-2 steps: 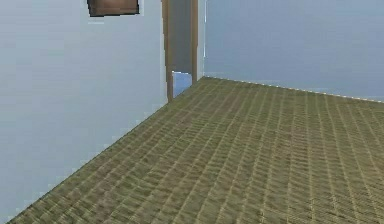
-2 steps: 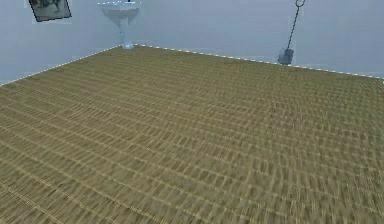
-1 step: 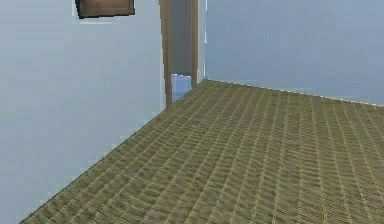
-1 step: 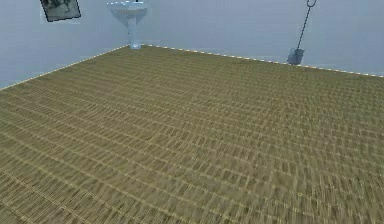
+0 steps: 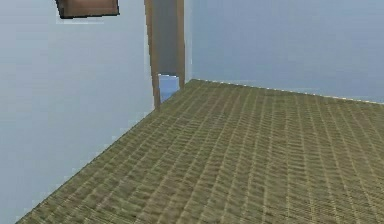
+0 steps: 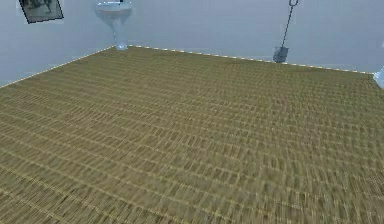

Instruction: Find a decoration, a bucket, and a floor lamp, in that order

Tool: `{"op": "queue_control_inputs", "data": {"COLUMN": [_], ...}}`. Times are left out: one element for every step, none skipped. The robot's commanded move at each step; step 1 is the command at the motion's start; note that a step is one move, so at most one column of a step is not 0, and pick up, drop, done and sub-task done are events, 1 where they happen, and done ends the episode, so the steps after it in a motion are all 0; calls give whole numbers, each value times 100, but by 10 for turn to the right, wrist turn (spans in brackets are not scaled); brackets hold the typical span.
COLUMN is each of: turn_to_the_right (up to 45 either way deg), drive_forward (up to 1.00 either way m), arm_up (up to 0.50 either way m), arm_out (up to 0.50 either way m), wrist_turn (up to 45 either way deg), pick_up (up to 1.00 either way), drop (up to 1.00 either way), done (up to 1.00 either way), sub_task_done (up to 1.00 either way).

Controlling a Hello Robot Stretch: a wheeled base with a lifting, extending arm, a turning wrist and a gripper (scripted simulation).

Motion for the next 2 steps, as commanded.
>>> {"op": "queue_control_inputs", "data": {"turn_to_the_right": [0,30], "drive_forward": [100,0], "arm_up": [0,0], "arm_out": [0,0], "wrist_turn": [0,0], "pick_up": [0,0], "drop": [0,0], "done": [0,0], "sub_task_done": [0,0]}}
